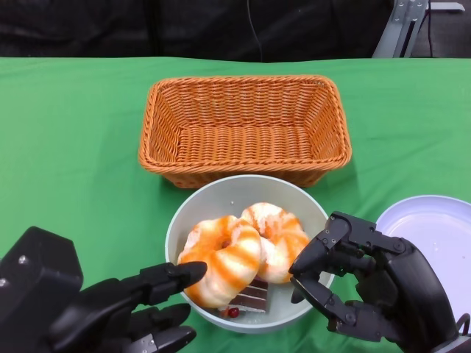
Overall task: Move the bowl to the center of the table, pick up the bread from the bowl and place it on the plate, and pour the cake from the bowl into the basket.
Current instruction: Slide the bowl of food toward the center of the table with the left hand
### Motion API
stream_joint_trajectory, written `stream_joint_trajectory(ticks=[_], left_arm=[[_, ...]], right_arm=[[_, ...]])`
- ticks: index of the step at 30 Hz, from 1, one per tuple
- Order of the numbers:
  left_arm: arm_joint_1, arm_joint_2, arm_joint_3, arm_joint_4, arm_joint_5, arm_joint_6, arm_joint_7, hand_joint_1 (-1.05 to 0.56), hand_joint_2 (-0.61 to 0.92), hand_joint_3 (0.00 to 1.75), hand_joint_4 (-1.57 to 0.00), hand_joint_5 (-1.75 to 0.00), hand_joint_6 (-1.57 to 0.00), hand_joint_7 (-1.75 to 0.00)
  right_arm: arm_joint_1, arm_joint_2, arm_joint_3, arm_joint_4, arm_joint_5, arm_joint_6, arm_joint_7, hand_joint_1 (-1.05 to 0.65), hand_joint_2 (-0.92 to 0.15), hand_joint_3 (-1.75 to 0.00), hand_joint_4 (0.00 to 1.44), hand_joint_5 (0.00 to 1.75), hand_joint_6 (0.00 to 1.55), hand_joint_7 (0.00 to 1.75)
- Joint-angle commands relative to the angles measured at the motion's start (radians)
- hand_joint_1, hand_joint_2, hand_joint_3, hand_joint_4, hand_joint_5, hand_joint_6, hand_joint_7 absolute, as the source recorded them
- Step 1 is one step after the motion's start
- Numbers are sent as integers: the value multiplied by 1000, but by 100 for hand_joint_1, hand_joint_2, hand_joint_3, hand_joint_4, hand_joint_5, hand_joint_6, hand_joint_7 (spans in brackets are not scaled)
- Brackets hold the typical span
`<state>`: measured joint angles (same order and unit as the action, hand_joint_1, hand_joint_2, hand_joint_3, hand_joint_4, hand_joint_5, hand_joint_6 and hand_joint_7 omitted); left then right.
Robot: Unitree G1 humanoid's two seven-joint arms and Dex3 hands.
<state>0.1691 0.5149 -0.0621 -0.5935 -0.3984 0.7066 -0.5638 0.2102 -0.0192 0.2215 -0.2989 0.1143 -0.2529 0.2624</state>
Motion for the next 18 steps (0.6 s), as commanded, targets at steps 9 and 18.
stream_joint_trajectory(ticks=[9,18], left_arm=[[-12,28,0,13,26,-29,-5,-66,92,48,-7,-2,0,0],[-43,44,113,10,85,-33,68,-61,92,37,-15,-5,-10,-4]], right_arm=[[1,2,1,9,9,-14,0,-24,-73,-55,75,142,67,122],[1,1,0,8,9,-14,1,-25,-72,-56,74,142,67,122]])
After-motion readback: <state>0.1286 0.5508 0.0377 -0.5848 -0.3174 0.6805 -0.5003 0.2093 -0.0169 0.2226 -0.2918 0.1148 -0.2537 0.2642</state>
